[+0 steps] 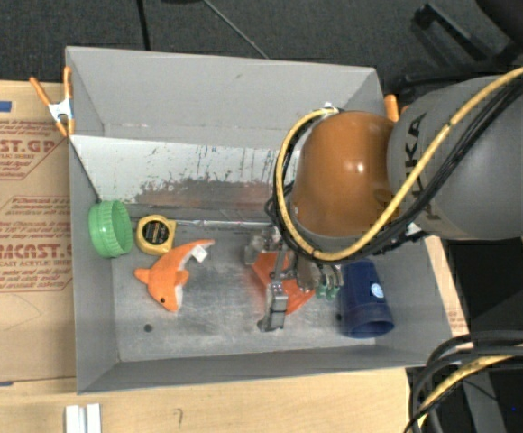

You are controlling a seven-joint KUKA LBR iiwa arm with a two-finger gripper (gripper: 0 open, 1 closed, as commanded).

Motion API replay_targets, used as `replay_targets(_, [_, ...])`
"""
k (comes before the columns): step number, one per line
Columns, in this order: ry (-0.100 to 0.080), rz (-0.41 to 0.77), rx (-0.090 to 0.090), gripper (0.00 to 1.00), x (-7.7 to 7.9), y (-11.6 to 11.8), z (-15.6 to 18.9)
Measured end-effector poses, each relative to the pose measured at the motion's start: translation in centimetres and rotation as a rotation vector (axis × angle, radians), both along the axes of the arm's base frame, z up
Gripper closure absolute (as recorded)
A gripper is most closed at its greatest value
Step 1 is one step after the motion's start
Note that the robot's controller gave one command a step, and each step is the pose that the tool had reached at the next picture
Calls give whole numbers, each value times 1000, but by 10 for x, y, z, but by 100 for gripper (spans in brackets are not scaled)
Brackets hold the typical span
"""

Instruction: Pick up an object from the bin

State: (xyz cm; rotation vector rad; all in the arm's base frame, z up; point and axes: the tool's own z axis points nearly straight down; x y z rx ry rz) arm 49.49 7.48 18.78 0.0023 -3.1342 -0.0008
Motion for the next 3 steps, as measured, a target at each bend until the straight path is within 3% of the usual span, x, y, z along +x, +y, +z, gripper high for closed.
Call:
replay_targets(1, [-8, -1, 1, 0, 2, 0, 4])
replay_targets(2, [-13, -130, 2, 0, 40, 39, -51])
replay_targets(3, [-7, 122, 0, 0, 29, 82, -66])
